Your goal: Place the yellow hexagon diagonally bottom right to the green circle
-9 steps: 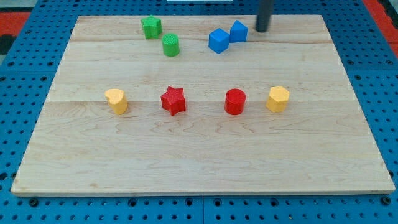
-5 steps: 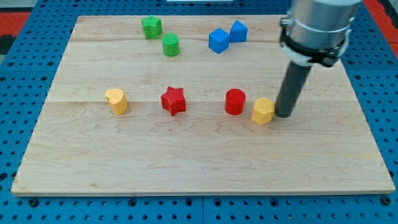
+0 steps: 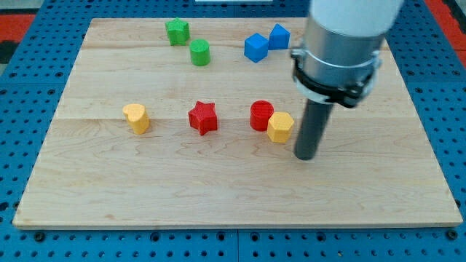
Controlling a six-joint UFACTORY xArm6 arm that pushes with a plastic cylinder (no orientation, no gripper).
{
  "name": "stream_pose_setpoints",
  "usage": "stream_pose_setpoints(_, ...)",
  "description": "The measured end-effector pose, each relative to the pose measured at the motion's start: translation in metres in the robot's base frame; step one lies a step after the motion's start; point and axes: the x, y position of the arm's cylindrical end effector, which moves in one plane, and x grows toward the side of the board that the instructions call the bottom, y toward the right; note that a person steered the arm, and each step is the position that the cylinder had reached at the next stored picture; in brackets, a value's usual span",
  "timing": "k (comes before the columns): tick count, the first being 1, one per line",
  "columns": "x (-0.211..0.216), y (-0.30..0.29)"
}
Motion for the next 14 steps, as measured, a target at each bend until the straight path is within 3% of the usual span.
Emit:
stream_pose_setpoints(2, -0.056, -0.036)
stream_pose_setpoints(7, -0.113, 0.054)
stream_pose_setpoints(9, -0.139, -0.017)
stream_pose_setpoints(11, -0.163, 0.0)
stream_pose_setpoints(12, -0.163, -0.037)
stream_pose_setpoints(14, -0.148, -0.055)
